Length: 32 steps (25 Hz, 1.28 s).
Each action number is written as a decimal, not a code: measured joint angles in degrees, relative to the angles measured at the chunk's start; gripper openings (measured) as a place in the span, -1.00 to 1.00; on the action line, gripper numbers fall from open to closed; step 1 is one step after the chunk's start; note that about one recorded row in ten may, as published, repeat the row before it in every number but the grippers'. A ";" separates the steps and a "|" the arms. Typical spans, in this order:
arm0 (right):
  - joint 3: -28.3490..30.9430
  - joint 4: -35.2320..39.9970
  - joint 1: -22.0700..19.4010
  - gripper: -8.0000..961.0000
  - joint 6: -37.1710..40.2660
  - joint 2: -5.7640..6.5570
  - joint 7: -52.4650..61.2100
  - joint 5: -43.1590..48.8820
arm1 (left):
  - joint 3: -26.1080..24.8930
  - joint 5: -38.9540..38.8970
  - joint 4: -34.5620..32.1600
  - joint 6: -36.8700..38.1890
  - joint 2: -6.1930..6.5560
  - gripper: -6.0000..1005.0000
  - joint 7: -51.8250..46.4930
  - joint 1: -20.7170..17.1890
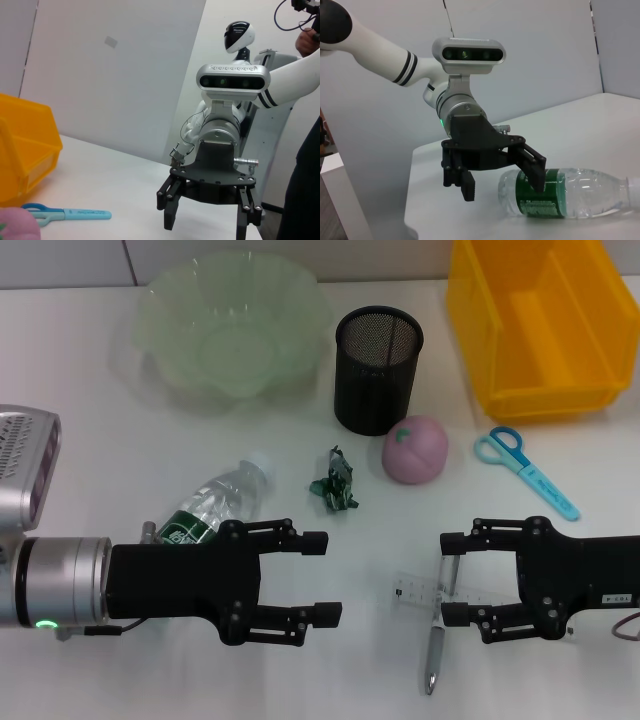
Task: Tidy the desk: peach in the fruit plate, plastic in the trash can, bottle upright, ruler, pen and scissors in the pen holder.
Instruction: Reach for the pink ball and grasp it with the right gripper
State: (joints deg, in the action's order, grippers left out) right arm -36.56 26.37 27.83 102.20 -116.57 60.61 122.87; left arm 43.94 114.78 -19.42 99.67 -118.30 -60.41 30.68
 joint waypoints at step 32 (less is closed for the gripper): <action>-4.73 18.85 3.40 0.62 0.46 -0.32 24.67 2.12 | 0.00 0.00 0.00 0.00 -0.08 0.59 0.19 0.11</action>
State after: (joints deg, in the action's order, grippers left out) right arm -41.28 45.22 31.23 102.66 -116.89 85.28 124.99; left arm 43.94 114.78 -19.42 99.66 -118.38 -60.22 30.79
